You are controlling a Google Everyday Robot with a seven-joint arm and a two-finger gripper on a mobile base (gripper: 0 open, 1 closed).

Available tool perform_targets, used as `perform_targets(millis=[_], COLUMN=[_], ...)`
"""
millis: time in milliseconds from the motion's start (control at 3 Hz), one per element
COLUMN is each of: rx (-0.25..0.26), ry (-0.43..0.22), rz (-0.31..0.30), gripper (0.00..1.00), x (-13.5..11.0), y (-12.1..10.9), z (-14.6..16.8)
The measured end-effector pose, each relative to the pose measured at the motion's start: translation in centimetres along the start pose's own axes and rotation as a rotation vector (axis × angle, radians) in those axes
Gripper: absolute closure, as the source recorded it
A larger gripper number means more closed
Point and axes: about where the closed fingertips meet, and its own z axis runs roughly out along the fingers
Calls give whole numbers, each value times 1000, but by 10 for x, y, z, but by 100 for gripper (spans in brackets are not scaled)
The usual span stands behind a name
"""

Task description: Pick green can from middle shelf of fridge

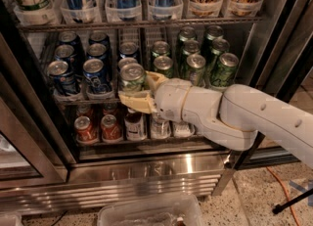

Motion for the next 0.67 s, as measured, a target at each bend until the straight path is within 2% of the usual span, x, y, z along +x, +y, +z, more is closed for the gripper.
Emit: perform_targets(millis=[333, 667], rx=[-85, -151], ry=[52, 92], rz=[-20, -32], gripper=[100, 100], x=[-7, -14], y=[18, 45], z=[-2, -10])
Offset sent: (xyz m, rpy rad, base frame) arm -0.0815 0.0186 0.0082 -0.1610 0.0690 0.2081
